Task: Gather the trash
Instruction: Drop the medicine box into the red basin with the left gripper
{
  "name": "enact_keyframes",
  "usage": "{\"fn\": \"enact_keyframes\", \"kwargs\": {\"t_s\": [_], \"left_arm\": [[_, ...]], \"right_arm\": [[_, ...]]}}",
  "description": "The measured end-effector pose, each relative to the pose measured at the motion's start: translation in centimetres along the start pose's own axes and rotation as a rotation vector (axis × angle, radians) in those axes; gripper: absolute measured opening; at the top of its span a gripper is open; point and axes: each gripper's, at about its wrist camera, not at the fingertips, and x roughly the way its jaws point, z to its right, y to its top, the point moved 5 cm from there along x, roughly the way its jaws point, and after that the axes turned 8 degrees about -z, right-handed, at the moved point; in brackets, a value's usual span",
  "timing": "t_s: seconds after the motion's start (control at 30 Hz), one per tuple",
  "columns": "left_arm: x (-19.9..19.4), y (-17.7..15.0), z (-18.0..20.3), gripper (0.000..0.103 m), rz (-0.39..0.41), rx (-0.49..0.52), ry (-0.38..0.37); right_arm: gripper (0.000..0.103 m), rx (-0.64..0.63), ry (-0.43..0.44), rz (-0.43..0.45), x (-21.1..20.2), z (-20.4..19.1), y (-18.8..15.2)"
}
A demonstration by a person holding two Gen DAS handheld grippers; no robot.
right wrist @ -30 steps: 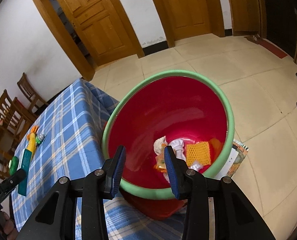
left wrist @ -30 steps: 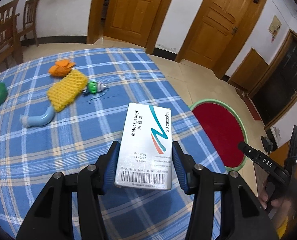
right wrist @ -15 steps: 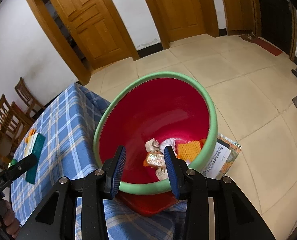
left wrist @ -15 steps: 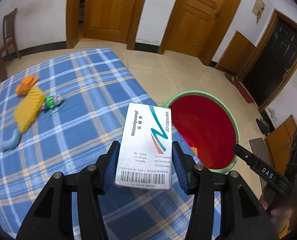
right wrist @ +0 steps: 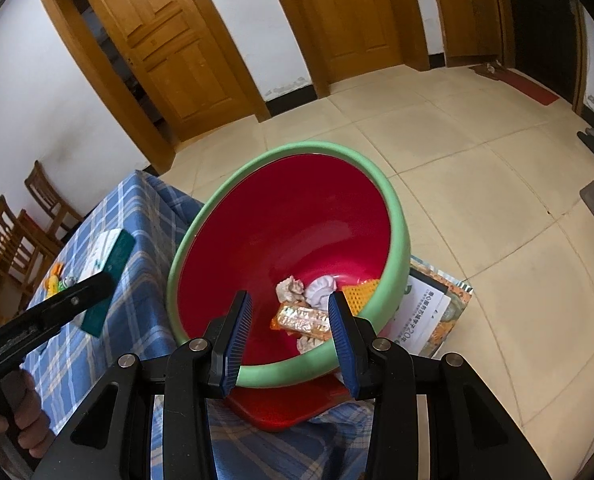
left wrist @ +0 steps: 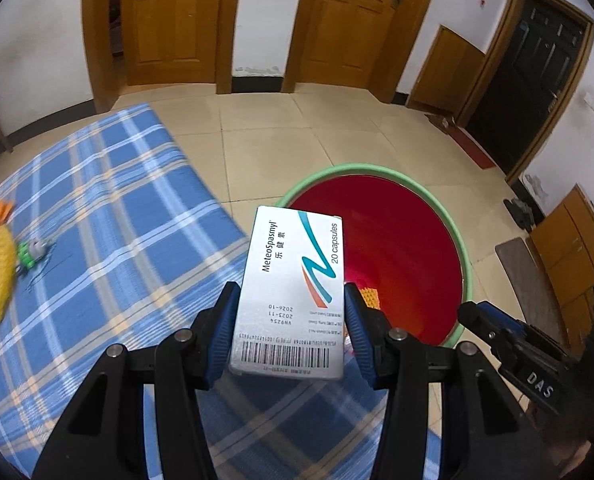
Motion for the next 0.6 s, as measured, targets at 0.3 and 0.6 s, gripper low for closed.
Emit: {"fn": "enact_keyframes", "kwargs": {"t_s": [0.3, 0.6], "left_arm": [[1.8, 1.2, 1.9, 0.052, -0.02, 0.043, 0.006], [1.4, 1.4, 1.7, 0.061, -0.008, 0.015, -0.001]], "right_arm": [[0.041, 0.024, 0.007, -0.012, 0.2, 1.0, -0.3], [0.041, 0.034, 0.011, -0.012, 0.3, 1.4, -0.3]]}}
